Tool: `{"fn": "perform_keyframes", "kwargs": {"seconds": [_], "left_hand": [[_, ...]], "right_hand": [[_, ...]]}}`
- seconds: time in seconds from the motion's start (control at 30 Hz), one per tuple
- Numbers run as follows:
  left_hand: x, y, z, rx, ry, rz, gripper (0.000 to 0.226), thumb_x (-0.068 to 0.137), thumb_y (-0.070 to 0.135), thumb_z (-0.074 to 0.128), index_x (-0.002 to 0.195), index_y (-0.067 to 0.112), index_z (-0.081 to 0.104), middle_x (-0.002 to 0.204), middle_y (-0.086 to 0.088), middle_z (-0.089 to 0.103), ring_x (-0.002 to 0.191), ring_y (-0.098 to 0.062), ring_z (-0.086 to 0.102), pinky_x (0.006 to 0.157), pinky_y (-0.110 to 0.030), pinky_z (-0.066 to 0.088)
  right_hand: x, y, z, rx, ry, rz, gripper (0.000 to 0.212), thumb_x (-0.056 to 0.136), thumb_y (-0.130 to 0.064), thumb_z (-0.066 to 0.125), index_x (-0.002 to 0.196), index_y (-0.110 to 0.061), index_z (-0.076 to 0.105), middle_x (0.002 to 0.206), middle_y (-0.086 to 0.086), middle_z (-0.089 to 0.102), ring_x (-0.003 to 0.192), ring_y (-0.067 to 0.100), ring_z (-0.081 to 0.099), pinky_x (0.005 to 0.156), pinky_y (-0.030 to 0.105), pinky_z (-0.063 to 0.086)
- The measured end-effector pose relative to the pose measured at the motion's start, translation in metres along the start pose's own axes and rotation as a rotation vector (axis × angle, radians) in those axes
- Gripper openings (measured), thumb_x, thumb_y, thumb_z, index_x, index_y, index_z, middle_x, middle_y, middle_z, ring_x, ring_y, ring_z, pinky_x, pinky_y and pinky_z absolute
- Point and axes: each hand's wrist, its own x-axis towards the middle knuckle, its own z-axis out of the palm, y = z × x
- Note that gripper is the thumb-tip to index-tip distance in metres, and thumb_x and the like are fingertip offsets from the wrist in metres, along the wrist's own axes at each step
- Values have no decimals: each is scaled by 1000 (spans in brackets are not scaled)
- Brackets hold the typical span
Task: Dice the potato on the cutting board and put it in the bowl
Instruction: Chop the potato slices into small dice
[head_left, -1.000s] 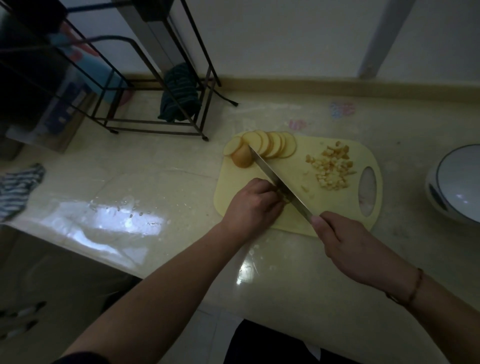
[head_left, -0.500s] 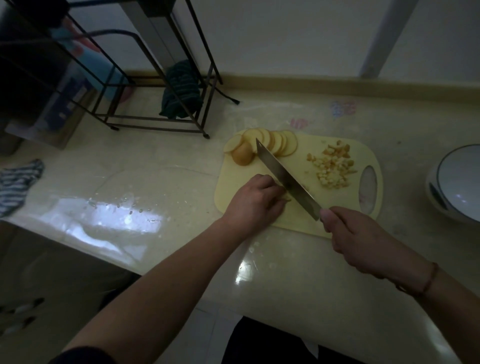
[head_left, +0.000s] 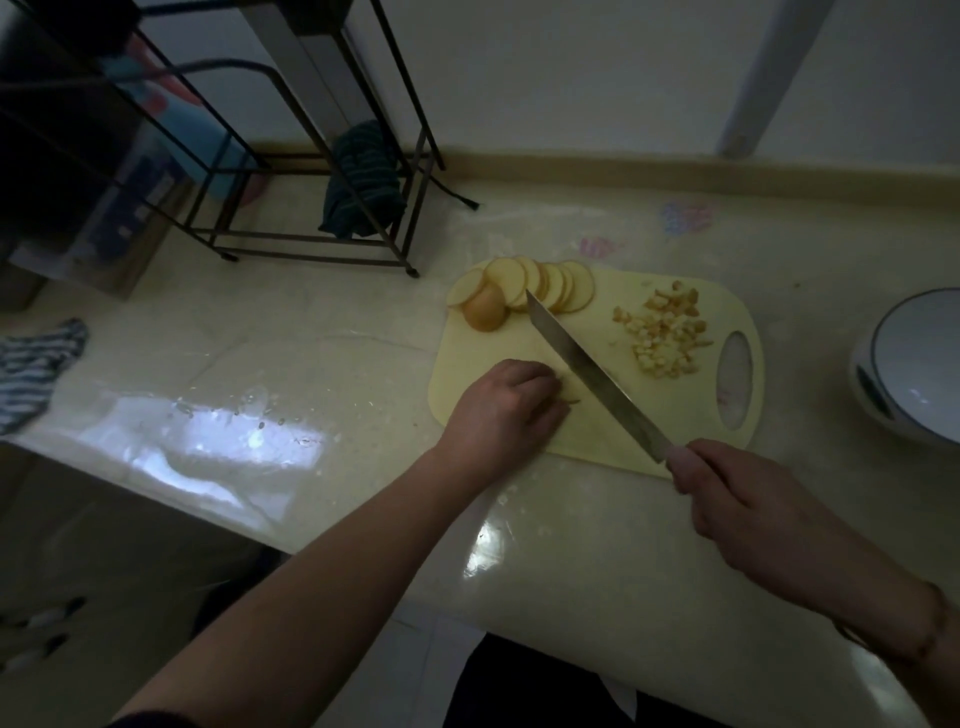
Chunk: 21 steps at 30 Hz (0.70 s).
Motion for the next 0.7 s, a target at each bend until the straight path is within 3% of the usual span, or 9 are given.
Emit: {"fn": "perform_keyframes", "kwargs": {"seconds": [0.27,0.53,0.7], "left_hand": [[-10,-4,-4,12,56,0,9,87,12,73,88,4,76,94,-11,69,84,-29,64,70,-34,52],[1,-2,5,31,22,26,16,87,16,66,89,6,78,92,-9,71,81,-31,64,67,-36,54],[2,-4,6,37,-9,16,20,85,19,64,92,10,79,93,-7,73,82,-31,66,67,-35,55]], "right_hand": [[-5,-4,13,-19,-1,-22,51,86,-61,31,68,-17,50,59,7,55,53,11,51,57,33,41],[2,-4,11,-58,-6,-27,52,84,-62,28,67,-17,48,59,7,55,58,12,54,58,29,41],[2,0,11,-88,-10,-32,51,85,-62,28,65,-19,46,58,7,56,58,13,55,61,33,44]]}}
